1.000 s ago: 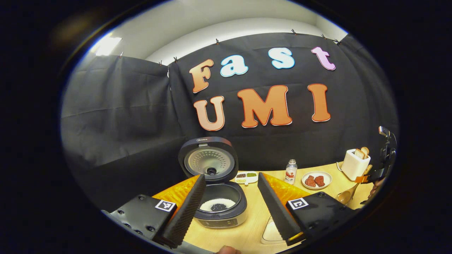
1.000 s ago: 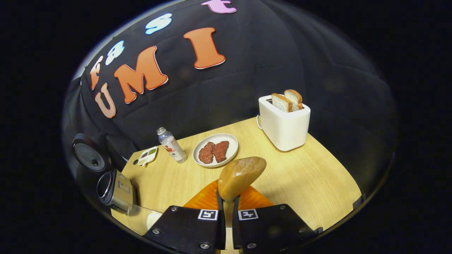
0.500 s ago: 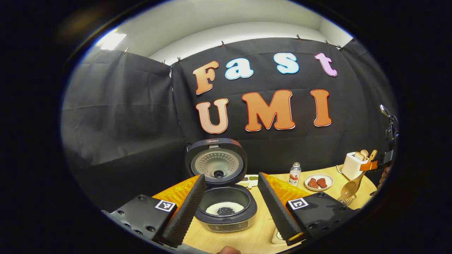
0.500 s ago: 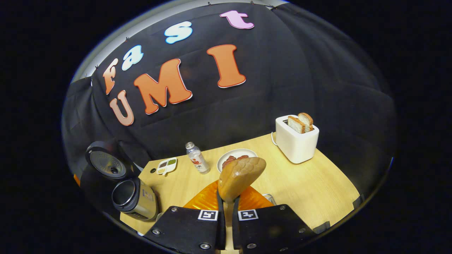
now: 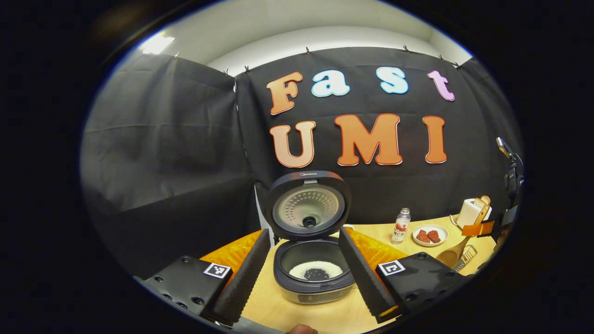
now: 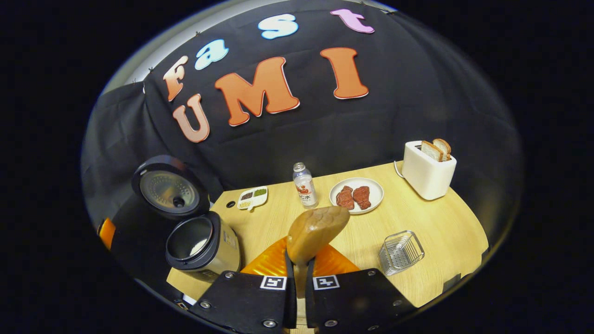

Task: Close the left gripper, press the button to open the rice cooker; take a wooden spoon from the chopstick holder with the right hand, scoop a spoonful of rice and pour it into the rice cooker, then put the wooden spoon back into the chopstick holder.

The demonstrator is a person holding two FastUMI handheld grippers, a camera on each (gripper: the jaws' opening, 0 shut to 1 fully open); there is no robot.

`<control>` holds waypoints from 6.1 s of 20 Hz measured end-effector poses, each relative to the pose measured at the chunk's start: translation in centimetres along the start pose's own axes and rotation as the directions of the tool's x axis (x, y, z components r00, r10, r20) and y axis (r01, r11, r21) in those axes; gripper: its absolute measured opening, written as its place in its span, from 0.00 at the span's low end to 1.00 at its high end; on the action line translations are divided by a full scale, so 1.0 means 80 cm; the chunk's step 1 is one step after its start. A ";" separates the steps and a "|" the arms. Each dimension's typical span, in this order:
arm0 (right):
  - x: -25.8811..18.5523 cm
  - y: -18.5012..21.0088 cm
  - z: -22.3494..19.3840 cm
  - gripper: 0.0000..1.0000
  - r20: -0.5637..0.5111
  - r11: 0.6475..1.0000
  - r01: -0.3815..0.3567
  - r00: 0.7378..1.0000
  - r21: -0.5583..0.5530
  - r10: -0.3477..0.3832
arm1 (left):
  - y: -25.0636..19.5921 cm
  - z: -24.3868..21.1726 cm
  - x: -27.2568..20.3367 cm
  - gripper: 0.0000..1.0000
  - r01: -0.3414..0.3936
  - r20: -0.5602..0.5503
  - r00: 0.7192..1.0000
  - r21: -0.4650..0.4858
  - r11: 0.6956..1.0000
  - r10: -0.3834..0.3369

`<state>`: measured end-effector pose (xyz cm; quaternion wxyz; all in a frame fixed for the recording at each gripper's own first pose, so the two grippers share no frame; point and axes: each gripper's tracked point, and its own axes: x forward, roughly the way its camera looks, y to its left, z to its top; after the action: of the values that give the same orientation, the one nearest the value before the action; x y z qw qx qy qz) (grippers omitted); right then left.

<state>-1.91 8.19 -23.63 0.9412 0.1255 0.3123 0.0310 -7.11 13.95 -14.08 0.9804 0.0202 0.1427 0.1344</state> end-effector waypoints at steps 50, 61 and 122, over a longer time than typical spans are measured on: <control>0.056 0.027 -0.157 0.07 -0.060 0.948 0.184 0.977 -0.260 -0.206 | 0.062 -0.055 0.018 0.89 0.008 -0.126 0.992 0.017 1.000 -0.005; 0.056 0.015 -0.153 0.07 -0.121 0.992 0.118 0.986 0.044 -0.112 | 0.030 -0.054 0.030 0.89 0.064 -0.147 0.988 0.052 0.997 -0.056; 0.026 -0.038 -0.038 0.06 0.116 0.368 -0.277 0.908 0.888 0.403 | -0.053 -0.012 0.031 1.00 0.057 -0.075 0.996 0.056 0.997 -0.052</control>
<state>-2.09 6.23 -27.96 0.6854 0.6583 0.3046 0.0639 -4.03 10.51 -16.00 0.9767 0.0398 0.1832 0.1041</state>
